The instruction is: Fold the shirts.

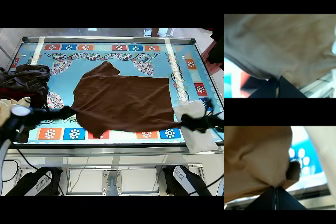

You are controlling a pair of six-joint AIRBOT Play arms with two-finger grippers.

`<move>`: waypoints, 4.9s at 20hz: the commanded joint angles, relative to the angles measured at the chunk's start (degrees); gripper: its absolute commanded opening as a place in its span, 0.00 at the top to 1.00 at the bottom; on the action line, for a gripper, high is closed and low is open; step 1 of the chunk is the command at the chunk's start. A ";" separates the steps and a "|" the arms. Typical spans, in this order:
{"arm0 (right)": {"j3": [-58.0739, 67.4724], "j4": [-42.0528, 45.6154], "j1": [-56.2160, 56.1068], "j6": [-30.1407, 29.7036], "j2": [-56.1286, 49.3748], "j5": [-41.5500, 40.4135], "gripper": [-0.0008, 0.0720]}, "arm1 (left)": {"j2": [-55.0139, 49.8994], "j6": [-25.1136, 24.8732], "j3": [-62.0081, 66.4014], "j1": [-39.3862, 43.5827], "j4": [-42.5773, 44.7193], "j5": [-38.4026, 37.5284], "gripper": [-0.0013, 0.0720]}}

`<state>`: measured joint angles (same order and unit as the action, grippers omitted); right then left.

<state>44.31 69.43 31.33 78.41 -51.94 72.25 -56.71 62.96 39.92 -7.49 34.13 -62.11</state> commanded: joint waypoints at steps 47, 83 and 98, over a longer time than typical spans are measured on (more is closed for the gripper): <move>41.29 -0.81 -22.12 -4.83 -50.36 -26.12 0.95 | -50.62 28.79 55.06 13.49 46.60 8.55 0.97; 41.00 -3.82 -18.34 -5.95 -34.58 -4.70 0.51 | -1.07 30.34 6.32 2.95 52.00 -9.33 0.29; 36.04 -8.22 -18.34 -6.49 -36.92 -1.99 0.51 | 10.97 34.18 -21.33 2.51 29.73 10.51 0.29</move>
<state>80.44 62.78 13.02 72.10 -88.84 70.13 -45.93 96.14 21.12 -4.97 65.73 -57.89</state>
